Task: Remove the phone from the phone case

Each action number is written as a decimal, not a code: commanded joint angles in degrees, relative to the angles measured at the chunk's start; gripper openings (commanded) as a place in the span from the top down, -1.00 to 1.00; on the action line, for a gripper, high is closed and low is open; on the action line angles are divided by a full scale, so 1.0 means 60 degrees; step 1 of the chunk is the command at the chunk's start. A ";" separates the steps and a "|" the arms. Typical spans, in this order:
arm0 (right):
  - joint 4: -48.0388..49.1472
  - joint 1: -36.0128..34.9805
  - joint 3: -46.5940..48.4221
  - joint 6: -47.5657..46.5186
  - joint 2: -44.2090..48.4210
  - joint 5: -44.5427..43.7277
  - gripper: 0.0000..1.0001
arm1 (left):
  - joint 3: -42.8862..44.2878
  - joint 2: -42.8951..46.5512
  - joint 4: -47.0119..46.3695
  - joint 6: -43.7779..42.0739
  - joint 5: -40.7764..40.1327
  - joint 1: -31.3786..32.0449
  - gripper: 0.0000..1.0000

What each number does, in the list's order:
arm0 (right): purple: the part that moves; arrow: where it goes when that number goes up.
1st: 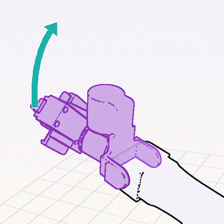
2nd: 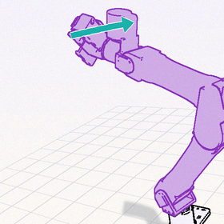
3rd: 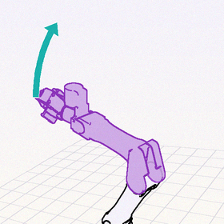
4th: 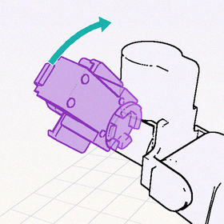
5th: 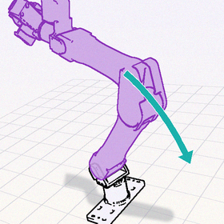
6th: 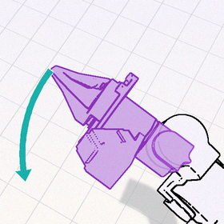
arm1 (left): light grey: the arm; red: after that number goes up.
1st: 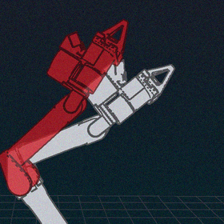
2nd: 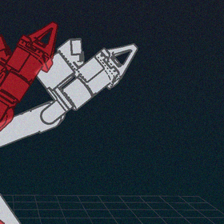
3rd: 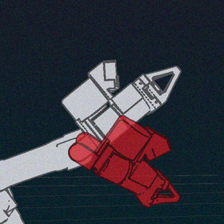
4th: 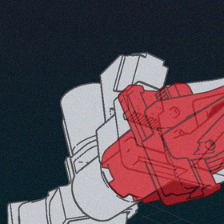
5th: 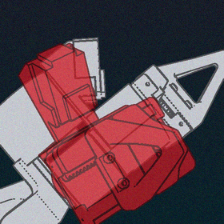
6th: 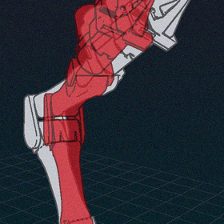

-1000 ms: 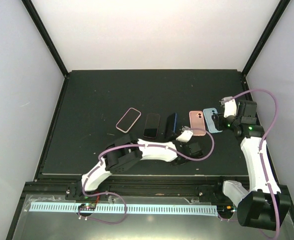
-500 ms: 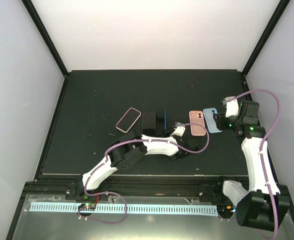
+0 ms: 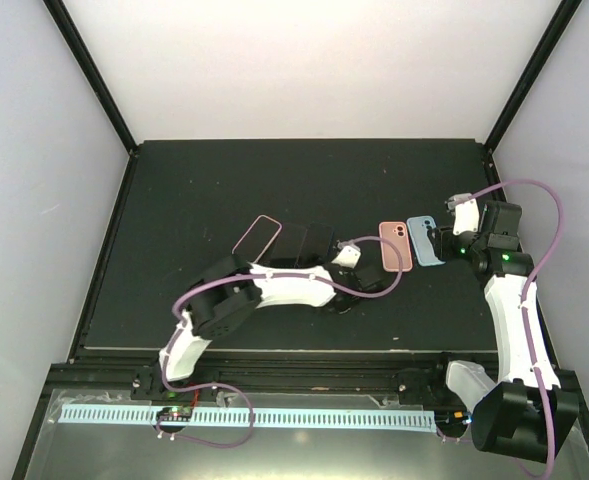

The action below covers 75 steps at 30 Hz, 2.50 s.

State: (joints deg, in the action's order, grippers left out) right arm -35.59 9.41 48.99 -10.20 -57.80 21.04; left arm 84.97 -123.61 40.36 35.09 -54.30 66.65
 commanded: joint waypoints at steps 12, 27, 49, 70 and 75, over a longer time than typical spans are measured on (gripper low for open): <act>-0.0258 0.0058 0.0093 -0.0482 0.0181 0.0818 0.07 | -0.3414 0.4824 -0.2899 -0.2354 0.4916 -0.3511 -0.98; -0.0468 0.0057 0.0171 -0.0707 -0.0008 0.1177 0.07 | -0.3076 0.3320 -0.3199 -0.2303 0.7709 -0.7214 -0.98; -0.0640 0.0054 0.0221 -0.0807 -0.0254 0.1368 0.07 | -0.3680 0.3081 -0.2590 -0.3725 0.9554 -0.7784 -0.98; -0.0747 0.0058 0.0250 -0.0886 -0.0441 0.1540 0.07 | -0.3088 0.2063 -0.0916 -0.4995 0.8066 -0.6850 -0.76; -0.0816 0.0058 0.0257 -0.0941 -0.0528 0.1595 0.06 | -0.2846 0.1937 -0.0692 -0.5109 0.8059 -0.6831 -0.52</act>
State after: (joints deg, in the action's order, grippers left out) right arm -39.99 9.43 49.06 -14.85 -60.38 29.30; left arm 67.99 -108.60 31.62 6.48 -4.05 25.28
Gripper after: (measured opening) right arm 0.468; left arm 0.801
